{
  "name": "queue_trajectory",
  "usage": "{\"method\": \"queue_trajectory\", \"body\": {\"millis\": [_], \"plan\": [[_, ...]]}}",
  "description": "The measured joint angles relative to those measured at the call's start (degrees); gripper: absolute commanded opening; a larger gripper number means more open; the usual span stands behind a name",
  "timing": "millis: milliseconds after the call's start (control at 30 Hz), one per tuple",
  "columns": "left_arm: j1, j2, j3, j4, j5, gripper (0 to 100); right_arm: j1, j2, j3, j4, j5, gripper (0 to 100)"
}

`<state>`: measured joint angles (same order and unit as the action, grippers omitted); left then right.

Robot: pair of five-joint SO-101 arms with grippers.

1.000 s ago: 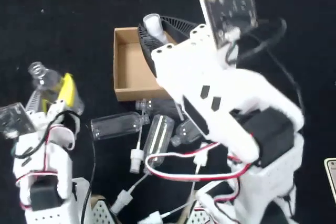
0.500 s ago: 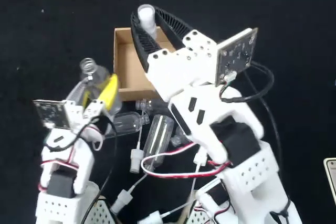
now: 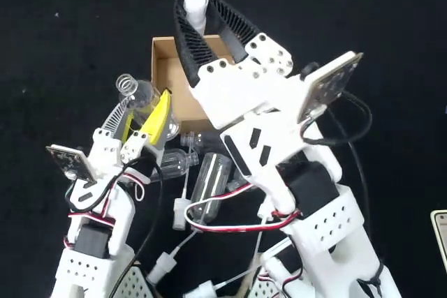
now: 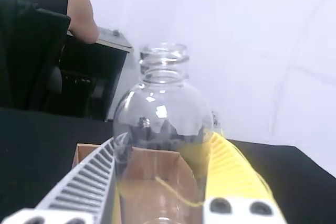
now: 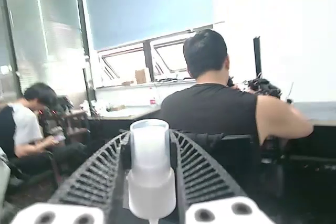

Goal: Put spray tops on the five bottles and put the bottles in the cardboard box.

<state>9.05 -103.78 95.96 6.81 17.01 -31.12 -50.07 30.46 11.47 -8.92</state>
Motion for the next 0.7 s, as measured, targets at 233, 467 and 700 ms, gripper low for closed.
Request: {"method": "queue_trajectory", "body": {"millis": [233, 467, 700], "plan": [[0.6, 0.0, 0.2, -0.1, -2.6, 5, 0.0, -3.8, 0.7, 0.0, -2.6, 1.1], [9.1, 0.0, 0.2, 2.9, -13.7, 5, 0.0, -12.9, 4.0, -0.2, -2.6, 1.1], [10.8, 0.0, 0.2, 2.9, -14.4, 5, 0.0, -14.4, 4.0, -0.4, -2.6, 1.1]]}}
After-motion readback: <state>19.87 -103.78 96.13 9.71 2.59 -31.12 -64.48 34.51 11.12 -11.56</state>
